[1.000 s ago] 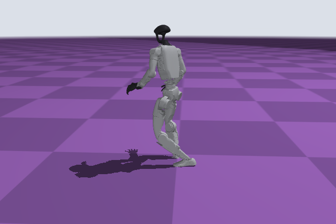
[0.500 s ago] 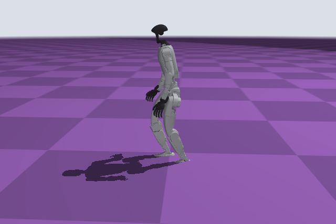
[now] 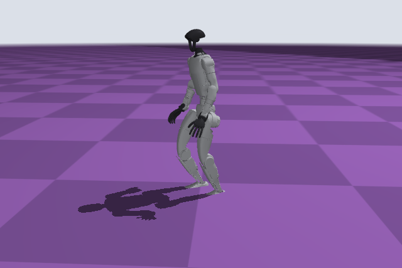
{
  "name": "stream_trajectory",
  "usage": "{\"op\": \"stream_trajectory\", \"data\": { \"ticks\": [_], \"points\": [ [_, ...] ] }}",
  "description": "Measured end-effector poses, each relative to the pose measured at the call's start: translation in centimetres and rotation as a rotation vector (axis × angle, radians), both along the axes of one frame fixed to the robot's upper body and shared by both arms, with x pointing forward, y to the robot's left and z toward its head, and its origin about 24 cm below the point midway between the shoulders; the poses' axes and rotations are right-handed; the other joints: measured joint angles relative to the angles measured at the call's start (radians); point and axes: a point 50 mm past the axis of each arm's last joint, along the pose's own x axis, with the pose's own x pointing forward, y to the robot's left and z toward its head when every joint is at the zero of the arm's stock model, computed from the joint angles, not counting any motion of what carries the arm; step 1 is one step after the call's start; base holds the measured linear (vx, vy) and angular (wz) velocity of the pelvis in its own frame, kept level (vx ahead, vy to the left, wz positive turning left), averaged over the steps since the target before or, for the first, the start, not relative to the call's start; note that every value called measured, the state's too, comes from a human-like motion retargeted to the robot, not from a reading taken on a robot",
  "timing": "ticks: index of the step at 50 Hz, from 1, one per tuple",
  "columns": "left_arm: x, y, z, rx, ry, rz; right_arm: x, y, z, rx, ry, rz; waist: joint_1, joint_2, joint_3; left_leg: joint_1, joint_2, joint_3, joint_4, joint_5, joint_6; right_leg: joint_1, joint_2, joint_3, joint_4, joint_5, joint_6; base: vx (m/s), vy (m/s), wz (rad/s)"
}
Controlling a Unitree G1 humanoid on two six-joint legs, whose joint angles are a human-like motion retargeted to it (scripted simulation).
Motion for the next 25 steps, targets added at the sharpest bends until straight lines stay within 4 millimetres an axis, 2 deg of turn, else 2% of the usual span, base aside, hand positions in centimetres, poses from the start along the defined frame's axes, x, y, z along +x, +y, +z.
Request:
{"op": "stream_trajectory", "data": {
  "ticks": [7,10,15,20,25],
  "points": [
    [1.1,-0.1,0.8,0.019,-0.058,-0.004,1.3,0.4,0.7,-0.005,-0.043,0.029,-0.034,-0.010,0.012,-0.028,0.001,0.023,0.042,-0.013,0.002,-0.033,0.002,0.025,0.046,0.011,-0.010,-0.09,0.01,0.14],
    [2.3,0.0,1.4,0.030,-0.082,-0.024,2.9,0.7,1.6,-0.004,-0.090,0.073,-0.057,-0.004,-0.004,-0.060,0.011,0.032,0.006,0.014,0.002,-0.091,0.034,0.063,0.044,0.044,-0.006,-0.12,0.01,0.09],
    [0.9,0.3,0.8,0.065,-0.025,-0.062,4.3,1.9,2.8,0.004,-0.163,0.144,-0.093,-0.035,0.012,-0.132,0.004,0.058,0.113,0.012,0.002,-0.141,0.068,0.171,0.139,-0.003,0.004,-0.19,-0.02,0.12],
    [-0.4,1.7,0.4,0.128,0.048,-0.102,6.0,2.6,4.2,-0.002,-0.234,0.200,-0.096,-0.044,-0.017,-0.213,0.032,0.093,0.118,0.056,-0.007,-0.157,0.076,0.212,0.246,-0.029,-0.018,-0.22,-0.09,-0.09],
    [-2.7,1.9,-0.5,0.164,0.134,-0.163,5.3,2.3,3.7,-0.023,-0.218,0.187,-0.081,-0.091,-0.042,-0.272,0.024,0.130,0.137,0.107,-0.016,-0.058,0.036,0.264,0.405,-0.040,-0.010,-0.31,-0.17,0.08]
  ]
}}
